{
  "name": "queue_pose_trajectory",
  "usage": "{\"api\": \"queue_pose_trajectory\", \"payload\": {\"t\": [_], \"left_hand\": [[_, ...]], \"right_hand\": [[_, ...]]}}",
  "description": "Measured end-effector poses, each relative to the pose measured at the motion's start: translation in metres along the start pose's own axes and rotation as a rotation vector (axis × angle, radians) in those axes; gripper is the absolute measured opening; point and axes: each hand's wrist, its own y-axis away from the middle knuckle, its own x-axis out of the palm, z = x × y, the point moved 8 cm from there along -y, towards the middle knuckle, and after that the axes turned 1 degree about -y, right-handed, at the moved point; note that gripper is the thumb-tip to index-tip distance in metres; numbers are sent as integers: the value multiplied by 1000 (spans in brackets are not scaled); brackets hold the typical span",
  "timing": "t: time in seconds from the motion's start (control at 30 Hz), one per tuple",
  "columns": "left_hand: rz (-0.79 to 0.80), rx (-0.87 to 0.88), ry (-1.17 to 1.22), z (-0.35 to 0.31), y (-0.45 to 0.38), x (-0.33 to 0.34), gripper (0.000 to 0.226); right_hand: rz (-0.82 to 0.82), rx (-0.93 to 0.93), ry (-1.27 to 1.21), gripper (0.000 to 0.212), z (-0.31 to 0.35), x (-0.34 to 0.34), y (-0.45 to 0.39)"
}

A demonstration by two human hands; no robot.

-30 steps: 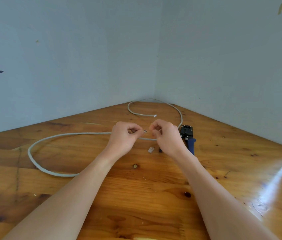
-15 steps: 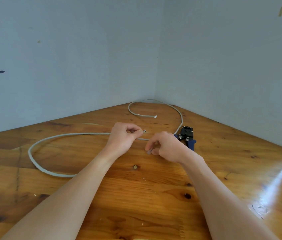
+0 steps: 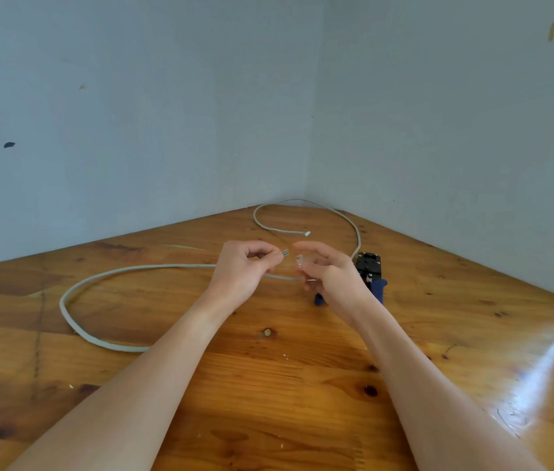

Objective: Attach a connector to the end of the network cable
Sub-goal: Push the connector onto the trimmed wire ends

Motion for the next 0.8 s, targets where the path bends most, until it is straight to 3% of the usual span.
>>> {"api": "queue_pose_trajectory", "payload": {"t": [0.13,0.37,0.53,0.8], "left_hand": [[9,18,26,-2,0,1,14],[18,33,64,-8,2,0,12],[15,45,88,-13,2,1,12],[28,87,107,-17,2,2,13]], "right_hand": [[59,110,-407,24,-7,8,1],[61,308,-776,14,-13,21,6],[100,374,-895,17,-17,31,7],[111,360,-872,13,-17,33,8]]}}
